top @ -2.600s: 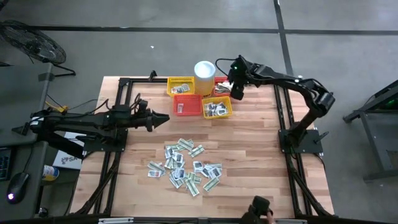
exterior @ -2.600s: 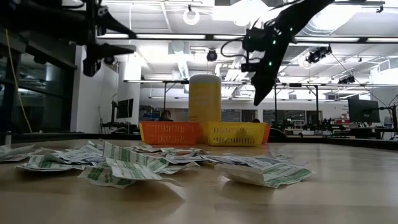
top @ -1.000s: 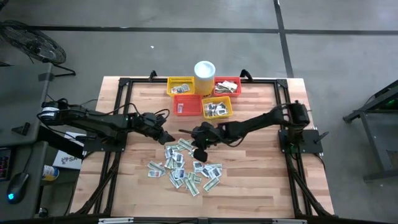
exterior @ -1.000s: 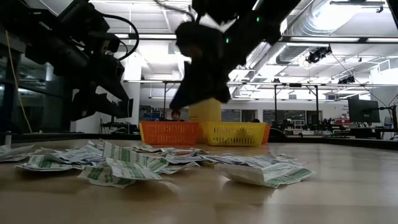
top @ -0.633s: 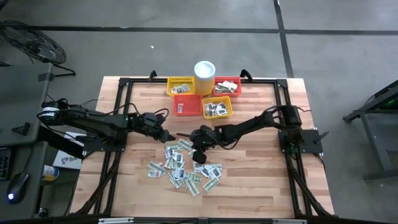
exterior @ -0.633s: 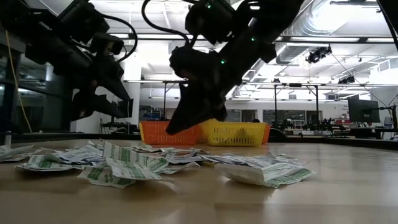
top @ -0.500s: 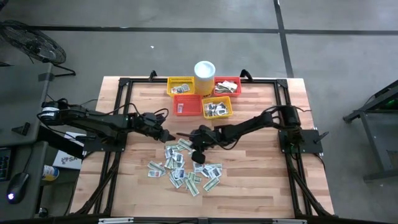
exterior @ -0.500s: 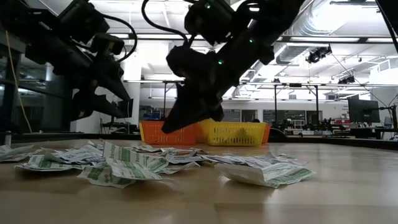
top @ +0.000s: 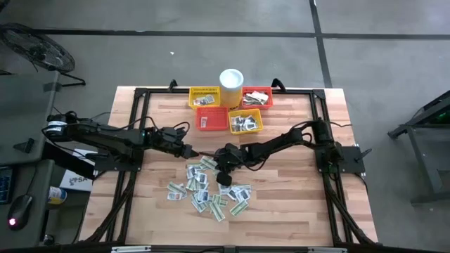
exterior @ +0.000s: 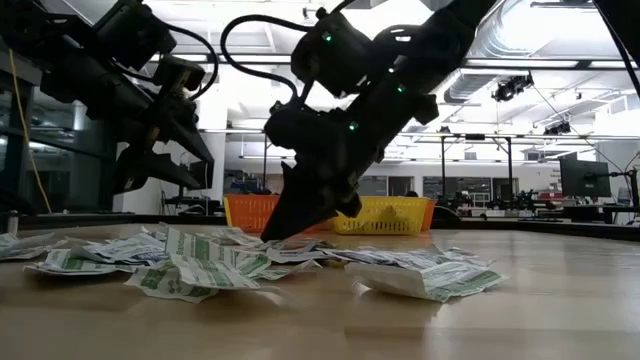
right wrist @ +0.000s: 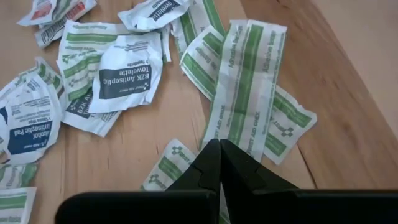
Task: Pick & Place First Aid Supplies
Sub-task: Put the green bandage pack into the top orange basket
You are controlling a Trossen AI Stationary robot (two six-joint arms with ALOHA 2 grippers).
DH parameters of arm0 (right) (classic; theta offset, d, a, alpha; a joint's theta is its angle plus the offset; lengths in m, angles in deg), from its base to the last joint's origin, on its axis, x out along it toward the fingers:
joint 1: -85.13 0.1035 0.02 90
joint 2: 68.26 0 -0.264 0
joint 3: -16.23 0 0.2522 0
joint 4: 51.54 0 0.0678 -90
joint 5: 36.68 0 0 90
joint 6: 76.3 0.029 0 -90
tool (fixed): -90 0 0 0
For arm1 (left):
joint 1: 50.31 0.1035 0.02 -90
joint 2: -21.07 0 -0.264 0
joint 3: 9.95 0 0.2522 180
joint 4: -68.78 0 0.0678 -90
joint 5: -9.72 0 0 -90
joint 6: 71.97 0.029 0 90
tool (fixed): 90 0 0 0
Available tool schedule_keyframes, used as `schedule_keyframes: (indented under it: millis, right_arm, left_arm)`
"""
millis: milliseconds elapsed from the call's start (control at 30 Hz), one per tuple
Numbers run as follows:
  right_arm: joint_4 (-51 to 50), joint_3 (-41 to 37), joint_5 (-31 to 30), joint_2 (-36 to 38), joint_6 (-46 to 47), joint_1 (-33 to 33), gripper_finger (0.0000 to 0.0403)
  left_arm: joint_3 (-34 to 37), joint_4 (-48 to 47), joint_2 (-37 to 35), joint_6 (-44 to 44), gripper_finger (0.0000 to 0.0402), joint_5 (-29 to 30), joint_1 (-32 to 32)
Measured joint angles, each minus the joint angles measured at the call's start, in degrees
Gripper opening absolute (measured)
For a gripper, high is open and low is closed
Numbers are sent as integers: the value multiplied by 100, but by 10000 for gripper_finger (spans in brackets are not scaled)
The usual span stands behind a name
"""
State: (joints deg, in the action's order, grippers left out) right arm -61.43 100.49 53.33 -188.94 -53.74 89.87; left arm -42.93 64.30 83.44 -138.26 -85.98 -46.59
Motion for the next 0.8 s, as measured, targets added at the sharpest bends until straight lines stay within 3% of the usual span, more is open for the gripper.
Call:
schedule_keyframes:
  millis: [800]
  right_arm:
    - [-46,0,96,-7,-50,-60,0]
  left_arm:
    - [-4,1339,2039,-898,174,-277,2]
